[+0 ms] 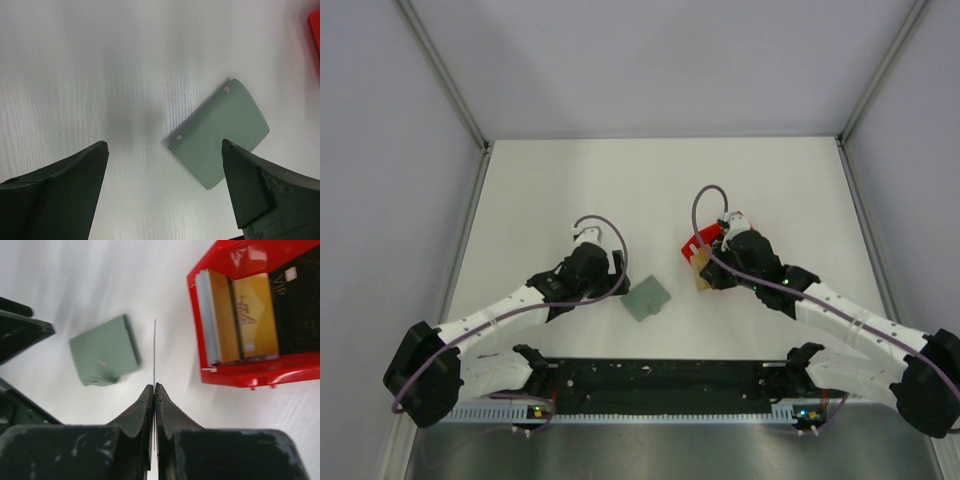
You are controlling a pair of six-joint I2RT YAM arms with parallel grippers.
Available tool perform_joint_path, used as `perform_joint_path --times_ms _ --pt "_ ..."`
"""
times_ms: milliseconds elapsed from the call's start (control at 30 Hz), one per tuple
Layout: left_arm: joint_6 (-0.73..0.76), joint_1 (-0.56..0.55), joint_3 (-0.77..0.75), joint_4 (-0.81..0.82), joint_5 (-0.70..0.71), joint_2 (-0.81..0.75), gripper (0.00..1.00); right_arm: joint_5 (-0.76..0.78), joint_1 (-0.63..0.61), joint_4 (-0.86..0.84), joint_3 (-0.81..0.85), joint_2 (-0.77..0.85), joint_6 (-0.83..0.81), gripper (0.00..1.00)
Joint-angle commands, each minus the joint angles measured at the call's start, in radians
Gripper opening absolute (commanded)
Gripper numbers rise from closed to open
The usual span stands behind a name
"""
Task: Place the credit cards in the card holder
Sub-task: Turn over the card holder at the center of the board.
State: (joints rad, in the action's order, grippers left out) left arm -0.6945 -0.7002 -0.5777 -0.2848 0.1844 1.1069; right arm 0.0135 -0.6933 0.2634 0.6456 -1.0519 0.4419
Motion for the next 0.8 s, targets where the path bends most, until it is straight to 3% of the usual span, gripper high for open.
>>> perform_joint_path --times_ms 0,200,433,767 --pt "-0.020 0.002 -0.011 -0.008 0.076 0.008 0.98 0.021 -0.089 -0.154 -0.052 0.036 0.292 0.00" --pt "-0.108 0.005 -0.014 -0.120 0.228 -0.038 0.98 0.218 -0.256 -0.243 -0.011 -0.110 0.506 0.00" --pt "-0.126 0.019 0.016 -0.155 0.263 -0.108 0.98 0.405 -0.451 -0.251 0.152 -0.333 0.649 0.00" --pt "-0.117 0.024 0.038 -0.159 0.242 -0.136 0.98 0.479 -0.509 -0.167 0.250 -0.459 0.719 0.00"
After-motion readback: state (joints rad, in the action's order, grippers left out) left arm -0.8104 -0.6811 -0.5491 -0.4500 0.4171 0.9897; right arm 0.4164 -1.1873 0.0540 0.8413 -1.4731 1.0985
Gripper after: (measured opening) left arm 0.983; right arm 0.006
